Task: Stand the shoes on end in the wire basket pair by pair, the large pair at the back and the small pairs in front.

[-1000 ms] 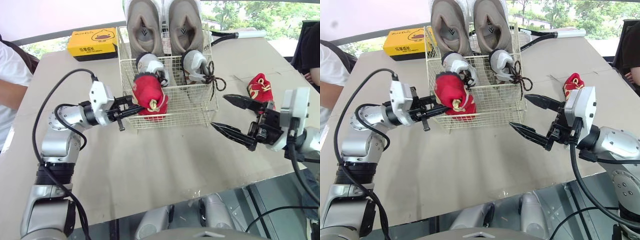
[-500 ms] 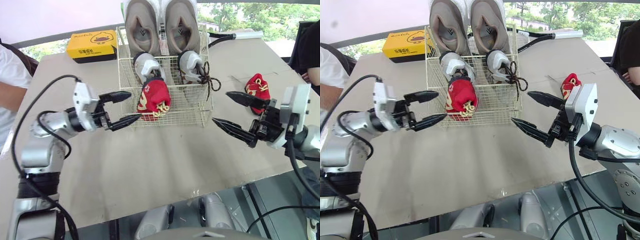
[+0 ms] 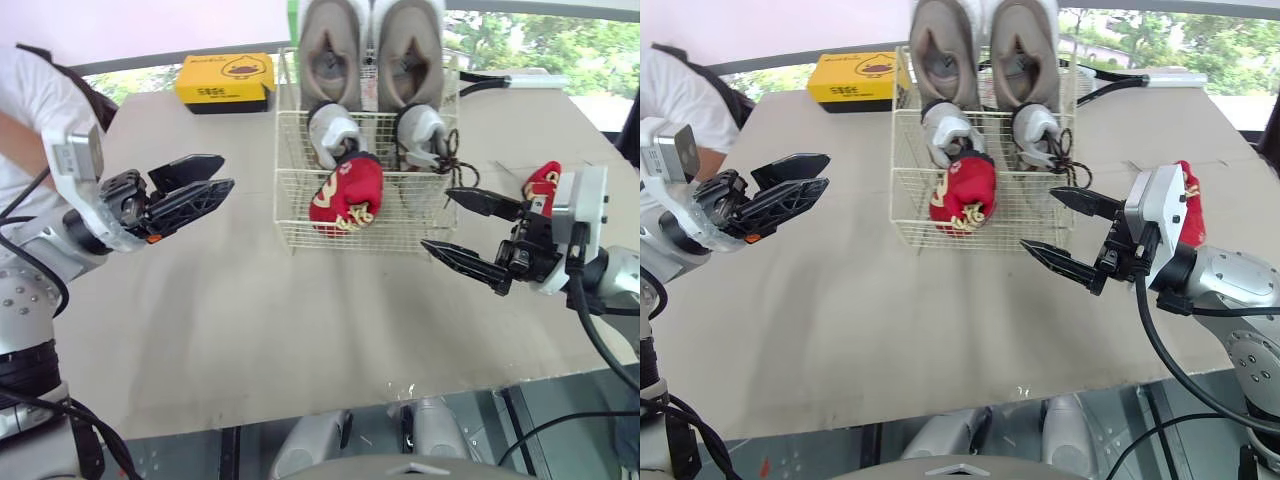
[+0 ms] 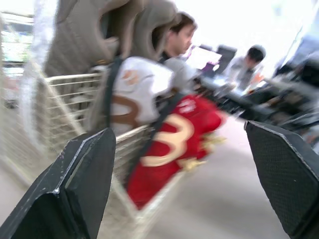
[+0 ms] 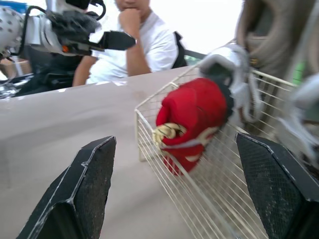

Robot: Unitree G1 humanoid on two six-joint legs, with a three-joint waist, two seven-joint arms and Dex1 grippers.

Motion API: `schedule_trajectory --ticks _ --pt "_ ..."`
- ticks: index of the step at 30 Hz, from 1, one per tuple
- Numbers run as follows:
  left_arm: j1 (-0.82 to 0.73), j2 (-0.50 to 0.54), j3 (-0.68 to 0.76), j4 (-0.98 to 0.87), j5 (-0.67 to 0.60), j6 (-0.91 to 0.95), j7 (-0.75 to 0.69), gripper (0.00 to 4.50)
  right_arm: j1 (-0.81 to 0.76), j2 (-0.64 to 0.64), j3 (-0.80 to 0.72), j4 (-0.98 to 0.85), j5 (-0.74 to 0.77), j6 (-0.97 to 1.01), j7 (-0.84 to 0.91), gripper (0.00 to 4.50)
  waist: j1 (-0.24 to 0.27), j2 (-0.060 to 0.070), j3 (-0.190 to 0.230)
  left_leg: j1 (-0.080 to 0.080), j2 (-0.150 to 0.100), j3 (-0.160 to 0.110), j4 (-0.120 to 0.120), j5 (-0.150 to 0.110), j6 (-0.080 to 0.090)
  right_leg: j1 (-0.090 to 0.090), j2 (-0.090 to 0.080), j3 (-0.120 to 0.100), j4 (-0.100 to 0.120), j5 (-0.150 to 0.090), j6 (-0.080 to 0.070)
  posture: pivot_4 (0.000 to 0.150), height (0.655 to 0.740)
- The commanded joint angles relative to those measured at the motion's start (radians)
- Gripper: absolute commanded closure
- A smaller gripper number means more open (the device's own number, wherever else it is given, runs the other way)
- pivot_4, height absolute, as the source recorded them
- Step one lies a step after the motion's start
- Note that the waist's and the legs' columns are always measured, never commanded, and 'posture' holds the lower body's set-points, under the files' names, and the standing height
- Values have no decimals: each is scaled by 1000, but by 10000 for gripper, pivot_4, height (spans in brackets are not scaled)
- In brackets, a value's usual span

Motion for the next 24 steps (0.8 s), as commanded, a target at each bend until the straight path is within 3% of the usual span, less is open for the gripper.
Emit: schedule_trajectory --ticks 1,2,4,5,9,11,13,14,15,16,17,18,20,21,24 --pt "7 0 19 -105 -189 88 68 396 17 -7 -47 -32 14 -16 -29 8108 4 1 0 -6 -4 0 6 1 2 0 -8 -2 4 -4 3 1500 7400" --pt "17 -3 5 -136 -232 106 82 396 25 -7 -57 -36 25 -11 -42 8108 10 2 -1 -12 -6 3 11 1 2 0 -12 -5 6 -7 6 1500 7400" --pt "38 -13 -27 -194 -300 130 106 396 41 -11 -77 -45 34 -8 -64 8108 28 3 -1 -11 -6 7 13 2 3 -6 15 32 7 -4 0 1500 7400" --pt "47 -17 -38 -213 -305 129 114 396 48 -14 -83 -50 33 -12 -68 8108 33 3 -1 -6 -6 7 11 2 3 -4 20 45 3 -3 -2 1500 7400" --pt "75 -24 -86 -269 -243 107 88 396 89 -38 -104 -74 40 -12 -57 8108 43 1 0 -4 0 22 4 2 3 -4 16 58 -4 -4 2 1500 7400" --pt "83 -12 -94 -273 -213 98 50 396 113 -51 -115 -86 46 -16 -51 8108 24 3 0 -13 5 25 6 2 3 2 6 44 -4 -5 12 1500 7400" --pt "86 -2 -107 -279 -175 85 15 396 144 -61 -136 -98 60 -9 -58 8108 2 12 -2 -31 44 87 11 3 5 8 -8 21 0 -9 12 1500 7400" --pt "84 -1 -115 -283 -154 76 1 396 160 -62 -153 -99 68 -5 -65 8108 1 25 3 -41 78 133 9 15 7 18 -23 -6 0 -13 12 1500 7400" --pt "79 -2 -122 -282 -142 69 -3 396 172 -64 -167 -103 65 -8 -72 8108 3 26 4 -32 32 50 -8 39 3 7 51 52 28 -22 -19 1500 7400" --pt "74 -4 -131 -284 -118 57 -7 396 188 -66 -183 -107 65 -2 -92 8108 16 18 6 -27 28 32 -17 47 -2 3 97 74 35 -23 -17 1500 7400" --pt "73 -3 -146 -293 -71 34 -16 396 206 -67 -201 -106 76 14 -119 8108 26 8 6 -17 20 20 -37 58 -10 -4 144 85 13 -22 -15 1500 7400" --pt "73 0 -174 -311 3 -3 -21 396 229 -73 -222 -103 78 38 -152 8108 35 10 7 -16 17 42 -43 62 -16 -5 140 78 0 -16 -71 1500 7400" --pt "57 -4 -221 -338 75 -33 -9 396 282 -89 -270 -98 74 74 -186 8108 52 11 6 -29 85 139 -57 73 -22 -3 130 65 3 -16 -80 1500 7400" --pt "45 -5 -242 -348 98 -44 -12 396 308 -88 -297 -94 81 81 -197 8108 53 11 6 -32 99 162 -60 77 -10 -3 130 67 3 -16 -81 1500 7400" --pt "5 -15 -302 -359 158 -72 -19 396 377 -80 -376 -69 111 115 -237 8108 55 10 6 -35 99 165 -57 75 -3 -4 130 69 0 -16 -80 1500 7400"
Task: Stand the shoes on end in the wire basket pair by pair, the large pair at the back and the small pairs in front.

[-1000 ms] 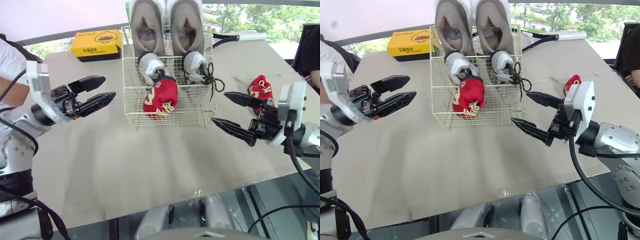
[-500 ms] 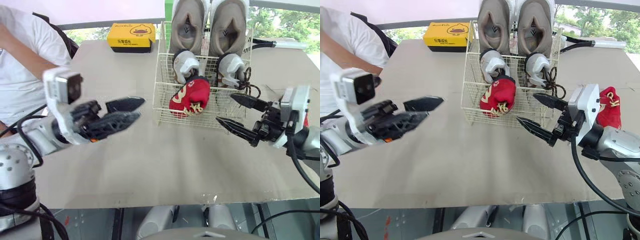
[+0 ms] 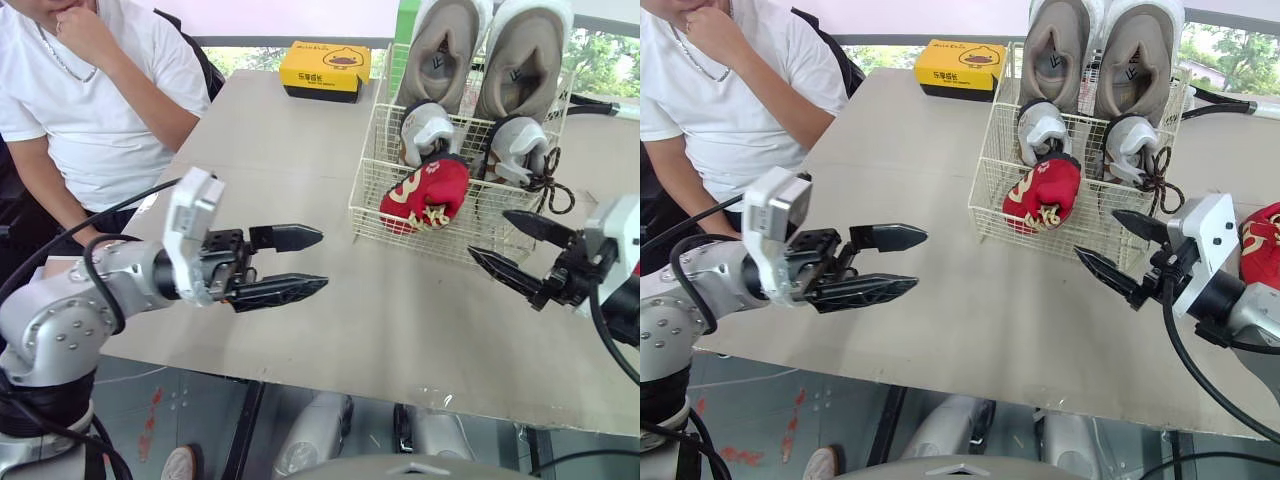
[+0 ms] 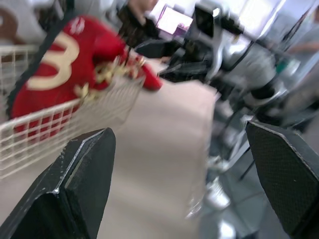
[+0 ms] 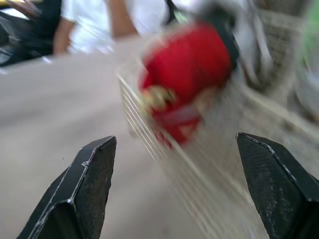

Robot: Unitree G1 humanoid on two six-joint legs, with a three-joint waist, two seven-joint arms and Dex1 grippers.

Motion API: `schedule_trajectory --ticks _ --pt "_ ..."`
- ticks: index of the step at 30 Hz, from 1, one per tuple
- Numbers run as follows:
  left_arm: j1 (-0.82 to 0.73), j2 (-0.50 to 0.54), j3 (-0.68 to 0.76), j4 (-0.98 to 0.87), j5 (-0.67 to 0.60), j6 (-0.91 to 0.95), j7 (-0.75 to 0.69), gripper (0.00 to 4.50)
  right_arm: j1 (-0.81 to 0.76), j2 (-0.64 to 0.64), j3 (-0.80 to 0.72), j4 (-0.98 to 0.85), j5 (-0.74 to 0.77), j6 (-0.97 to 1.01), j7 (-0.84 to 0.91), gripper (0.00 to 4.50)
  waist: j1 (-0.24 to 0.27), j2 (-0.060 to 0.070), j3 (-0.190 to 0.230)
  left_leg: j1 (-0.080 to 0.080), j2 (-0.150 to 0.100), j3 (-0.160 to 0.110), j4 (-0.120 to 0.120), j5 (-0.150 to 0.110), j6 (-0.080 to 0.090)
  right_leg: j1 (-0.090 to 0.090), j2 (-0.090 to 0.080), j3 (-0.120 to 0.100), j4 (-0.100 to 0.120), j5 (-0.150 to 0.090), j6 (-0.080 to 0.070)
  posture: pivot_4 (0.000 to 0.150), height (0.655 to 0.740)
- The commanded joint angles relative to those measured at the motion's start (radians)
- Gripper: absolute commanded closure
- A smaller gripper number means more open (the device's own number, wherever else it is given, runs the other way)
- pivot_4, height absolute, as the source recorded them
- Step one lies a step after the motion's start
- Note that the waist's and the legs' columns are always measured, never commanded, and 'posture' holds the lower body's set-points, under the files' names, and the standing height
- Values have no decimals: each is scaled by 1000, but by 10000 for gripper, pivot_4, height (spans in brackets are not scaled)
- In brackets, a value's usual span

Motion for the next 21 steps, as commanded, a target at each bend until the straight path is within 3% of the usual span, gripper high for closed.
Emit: schedule_trajectory --ticks 1,5,8,11,14,18,21 --pt "-54 -12 -42 -32 53 -47 -16 396 52 1 -119 1 44 22 -41 8108 -2 -1 0 -1 0 1 1 -1 2 0 0 1 -1 0 1 1500 7400" --pt "-88 -46 -80 -10 64 -56 -26 396 91 -10 -145 -9 56 28 -47 8108 -2 -3 0 0 5 12 3 -2 5 -3 3 8 -2 2 4 1500 7400" --pt "-121 -80 -110 -17 73 -55 5 396 87 -29 -150 22 31 41 -71 8108 -6 -8 0 4 42 83 2 -8 12 -9 16 33 3 4 3 1500 7400" --pt "-173 -89 -143 -52 99 -16 95 396 91 -66 -182 77 10 78 -83 8108 -19 -11 2 9 42 82 2 -9 14 -2 16 31 3 4 3 1500 7400" --pt "-232 -91 -164 -64 48 42 138 396 59 -122 -226 200 108 196 -98 8108 -27 -14 2 9 41 81 3 -12 19 0 15 30 2 4 5 1500 7400" --pt "-291 -130 -174 -64 19 47 164 396 -14 -312 -134 381 -49 300 -102 8108 -31 -14 2 11 40 83 6 -13 21 2 14 31 2 6 7 1500 7400" --pt "-306 -156 -168 -71 17 29 180 396 -68 -400 -24 515 -175 248 -45 8108 -31 -15 3 12 40 83 7 -13 21 4 15 30 2 6 7 1500 7400"
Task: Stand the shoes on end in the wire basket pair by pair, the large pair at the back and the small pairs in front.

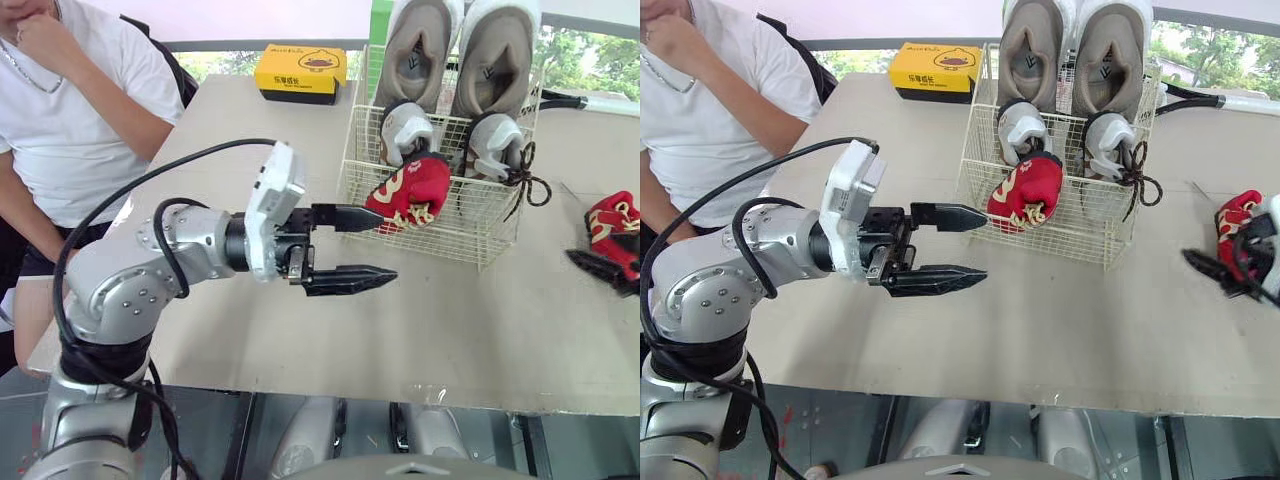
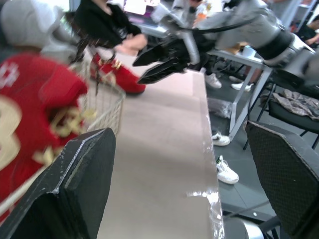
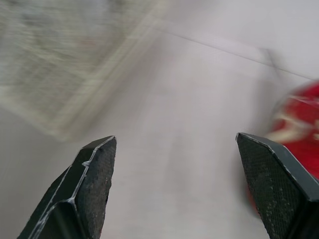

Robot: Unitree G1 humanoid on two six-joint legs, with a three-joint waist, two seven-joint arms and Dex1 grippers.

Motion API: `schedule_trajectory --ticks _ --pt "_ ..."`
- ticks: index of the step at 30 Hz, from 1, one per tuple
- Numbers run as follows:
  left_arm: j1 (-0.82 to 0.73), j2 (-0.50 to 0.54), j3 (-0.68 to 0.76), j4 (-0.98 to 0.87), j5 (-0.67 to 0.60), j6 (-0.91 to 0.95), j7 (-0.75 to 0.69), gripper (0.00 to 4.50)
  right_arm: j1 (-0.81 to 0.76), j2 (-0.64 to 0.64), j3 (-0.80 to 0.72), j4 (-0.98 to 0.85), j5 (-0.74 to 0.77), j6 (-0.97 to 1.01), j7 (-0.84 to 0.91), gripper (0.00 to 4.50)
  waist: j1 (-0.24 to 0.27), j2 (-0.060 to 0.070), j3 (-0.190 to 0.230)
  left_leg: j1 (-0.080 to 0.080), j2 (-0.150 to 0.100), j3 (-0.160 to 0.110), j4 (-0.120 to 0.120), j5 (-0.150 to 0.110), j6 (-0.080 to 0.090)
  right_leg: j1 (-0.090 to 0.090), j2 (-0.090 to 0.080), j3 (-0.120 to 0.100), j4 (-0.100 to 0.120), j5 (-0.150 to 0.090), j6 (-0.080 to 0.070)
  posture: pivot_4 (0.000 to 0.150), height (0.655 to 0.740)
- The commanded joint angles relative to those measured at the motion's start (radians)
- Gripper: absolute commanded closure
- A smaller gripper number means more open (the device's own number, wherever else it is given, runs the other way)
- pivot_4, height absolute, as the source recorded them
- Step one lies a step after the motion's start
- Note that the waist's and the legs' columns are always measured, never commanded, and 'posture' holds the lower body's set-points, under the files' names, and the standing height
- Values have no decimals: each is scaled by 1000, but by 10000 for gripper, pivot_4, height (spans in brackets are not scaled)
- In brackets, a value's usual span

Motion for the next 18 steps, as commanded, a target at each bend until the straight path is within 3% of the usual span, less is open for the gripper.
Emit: schedule_trajectory --ticks 1,8,12,18 --pt "-14 -17 33 -32 -27 -28 17 396 -83 -48 93 144 -113 -29 46 8108 1 -1 0 0 0 -1 0 0 0 0 0 -1 0 0 0 1500 7400" --pt "-16 -91 17 -49 32 -89 81 396 -550 -46 423 634 -312 26 126 8108 -9 0 1 -1 0 2 3 2 -3 0 0 1 0 0 0 1500 7400" --pt "16 -73 -46 -74 148 -149 19 396 -759 1 565 851 -457 -38 177 8108 -14 0 1 -1 0 1 2 2 -3 0 0 1 -1 0 0 1500 7400" --pt "43 -92 -59 -84 171 -177 4 396 -956 75 665 1155 -633 -126 222 8108 -17 0 1 -3 0 1 2 1 -2 -1 0 1 -1 0 0 1500 7400"
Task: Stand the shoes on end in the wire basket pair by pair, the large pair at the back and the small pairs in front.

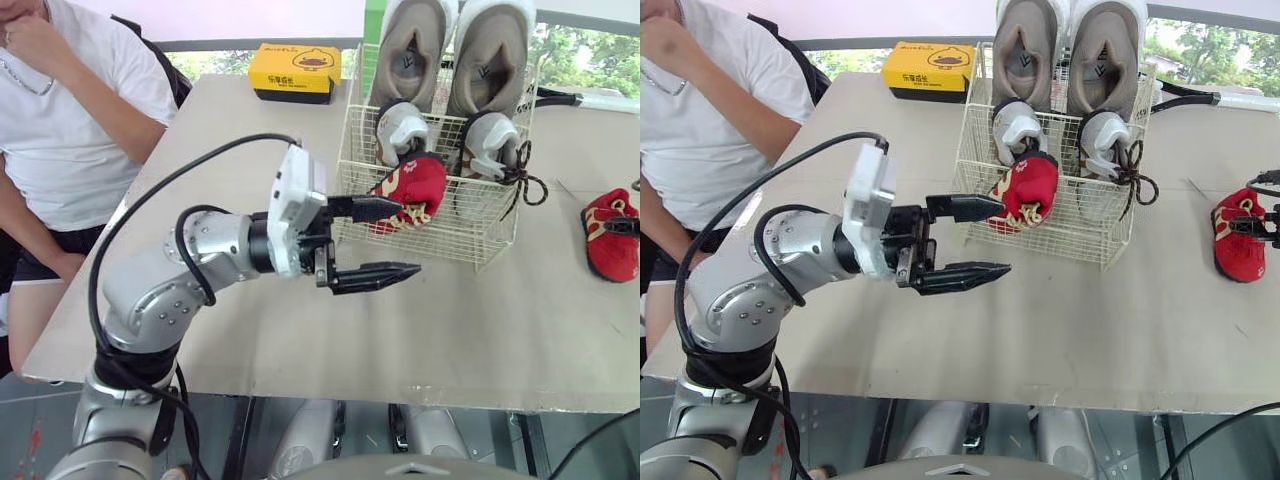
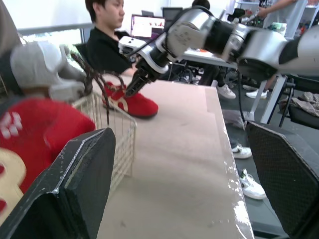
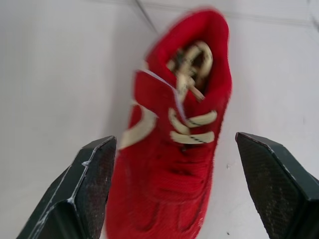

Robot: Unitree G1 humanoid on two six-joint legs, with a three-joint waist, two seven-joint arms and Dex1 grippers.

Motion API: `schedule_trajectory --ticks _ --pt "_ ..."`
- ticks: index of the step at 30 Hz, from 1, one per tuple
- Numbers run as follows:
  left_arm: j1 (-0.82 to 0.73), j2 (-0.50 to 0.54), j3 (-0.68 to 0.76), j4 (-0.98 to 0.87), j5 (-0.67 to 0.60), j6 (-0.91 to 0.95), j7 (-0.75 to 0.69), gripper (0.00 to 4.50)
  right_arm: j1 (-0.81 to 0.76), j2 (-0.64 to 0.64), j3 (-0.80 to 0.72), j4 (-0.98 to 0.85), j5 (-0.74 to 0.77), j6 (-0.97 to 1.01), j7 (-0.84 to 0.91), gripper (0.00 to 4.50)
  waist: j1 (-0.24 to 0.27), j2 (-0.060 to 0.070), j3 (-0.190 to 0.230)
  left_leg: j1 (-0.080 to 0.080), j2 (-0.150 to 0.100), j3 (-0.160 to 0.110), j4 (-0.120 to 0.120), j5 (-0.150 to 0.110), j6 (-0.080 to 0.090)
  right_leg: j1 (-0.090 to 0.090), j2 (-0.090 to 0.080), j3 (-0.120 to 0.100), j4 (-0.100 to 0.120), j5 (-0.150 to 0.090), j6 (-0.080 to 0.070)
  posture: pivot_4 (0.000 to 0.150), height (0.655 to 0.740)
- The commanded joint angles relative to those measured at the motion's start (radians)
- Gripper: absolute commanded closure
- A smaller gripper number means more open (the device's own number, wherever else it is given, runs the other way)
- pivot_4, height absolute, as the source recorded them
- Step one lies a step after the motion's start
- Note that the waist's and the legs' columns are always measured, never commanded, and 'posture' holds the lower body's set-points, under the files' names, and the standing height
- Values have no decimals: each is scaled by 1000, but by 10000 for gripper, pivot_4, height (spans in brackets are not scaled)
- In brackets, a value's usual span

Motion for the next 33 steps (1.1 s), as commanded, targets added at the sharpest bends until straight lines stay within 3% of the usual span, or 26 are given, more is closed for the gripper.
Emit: schedule_trajectory --ticks 1,6,7,9,14,20,23,27,29,33 --pt "-1 -10 10 -36 6 -36 -14 396 -97 19 28 167 -114 -83 19 8108 -1 0 0 0 0 0 0 0 0 0 0 0 0 0 0 1500 7400" --pt "9 -8 16 -35 15 -45 -27 396 -194 65 27 382 -198 -186 42 8108 -3 0 0 0 0 0 0 0 0 0 0 0 0 0 0 1500 7400" --pt "12 -9 17 -37 15 -45 -26 0 -204 72 26 411 -208 -195 55 13313 -4 0 0 0 0 0 0 0 0 0 0 0 0 0 0 1500 7400" --pt "19 -7 17 -40 16 -45 -25 0 -215 85 25 450 -225 -225 75 18633 -4 0 0 0 0 0 0 0 0 0 0 0 0 0 0 1500 7400" --pt "30 -3 24 -42 4 -35 -16 0 -234 101 22 479 -253 -275 159 42591 -4 0 0 0 -1 0 1 0 1 0 -1 0 0 0 0 1500 7400" --pt "22 -8 28 -23 -15 -19 -7 0 -204 77 -105 420 -191 -286 150 43937 -7 0 0 1 0 0 1 -1 1 0 0 0 2 0 0 1500 7400" --pt "18 -10 32 -11 -25 -6 0 0 2 53 -341 35 -57 -243 147 43937 -3 1 0 0 0 0 1 -1 1 0 0 0 1 0 0 1500 7400" --pt "31 -23 42 14 -18 -5 29 0 299 291 -828 -778 231 -78 -13 43937 -2 7 -3 -10 0 -6 6 -1 1 -7 1 -5 3 0 1 1500 7400" --pt "31 -30 45 30 5 -18 39 0 372 382 -906 -1056 357 -17 -79 43937 -2 8 -3 -12 1 -7 8 -1 1 -9 2 -5 5 0 1 1500 7400" --pt "22 -38 55 60 5 -28 19 0 435 530 -935 -1407 589 6 -271 43937 -2 7 -4 -11 0 -9 9 -3 5 -6 1 -7 4 2 2 1500 7400"
